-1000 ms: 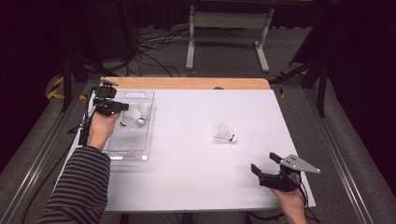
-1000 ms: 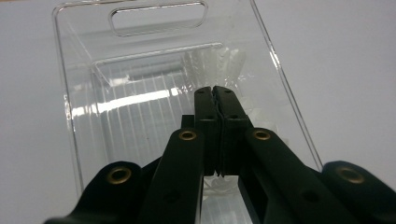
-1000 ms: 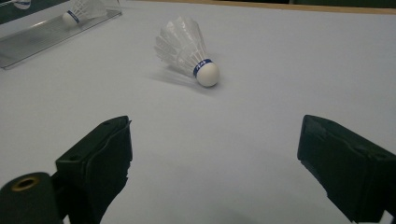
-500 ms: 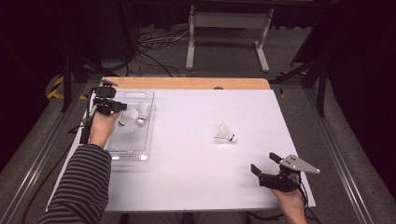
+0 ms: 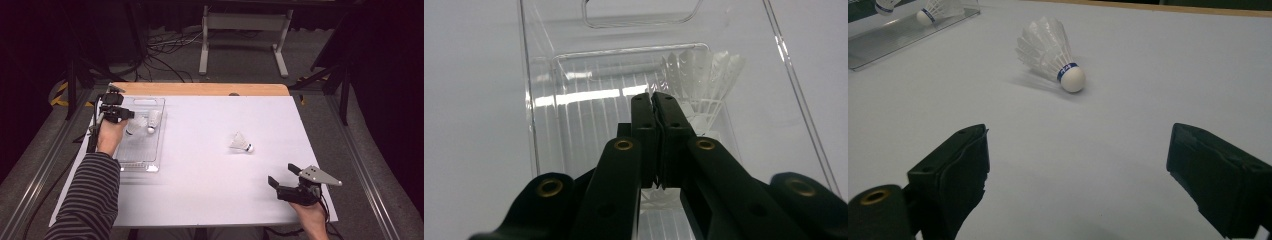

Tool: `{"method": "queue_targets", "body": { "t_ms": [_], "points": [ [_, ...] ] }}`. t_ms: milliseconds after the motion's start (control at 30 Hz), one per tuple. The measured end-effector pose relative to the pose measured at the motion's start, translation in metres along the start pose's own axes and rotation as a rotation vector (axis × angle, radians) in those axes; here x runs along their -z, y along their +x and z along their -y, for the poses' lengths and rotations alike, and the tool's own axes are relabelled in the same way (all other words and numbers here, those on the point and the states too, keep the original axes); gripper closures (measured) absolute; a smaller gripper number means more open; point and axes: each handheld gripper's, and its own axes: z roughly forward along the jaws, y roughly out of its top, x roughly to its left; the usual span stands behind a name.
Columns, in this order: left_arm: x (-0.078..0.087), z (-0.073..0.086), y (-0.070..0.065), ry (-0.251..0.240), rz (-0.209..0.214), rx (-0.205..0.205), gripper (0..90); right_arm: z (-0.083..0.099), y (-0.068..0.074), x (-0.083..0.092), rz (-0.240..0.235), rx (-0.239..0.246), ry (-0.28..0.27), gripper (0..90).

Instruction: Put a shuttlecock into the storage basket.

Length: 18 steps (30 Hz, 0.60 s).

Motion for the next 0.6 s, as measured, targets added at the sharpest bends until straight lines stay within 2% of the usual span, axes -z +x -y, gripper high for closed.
{"method": "queue_targets", "body": {
  "t_ms": [433,600],
  "points": [
    [-0.0022,0.0,0.0018,0.003,-0.011,0.009,87.8,0.0001,-0.0001,0.0,0.0,-0.001,0.0,10.7],
    [-0.0024,0.0009,0.003,-0.005,-0.015,0.008,84.5,0.0002,-0.0004,0.0002,0.0,-0.002,0.0,10.7]
  ]
}}
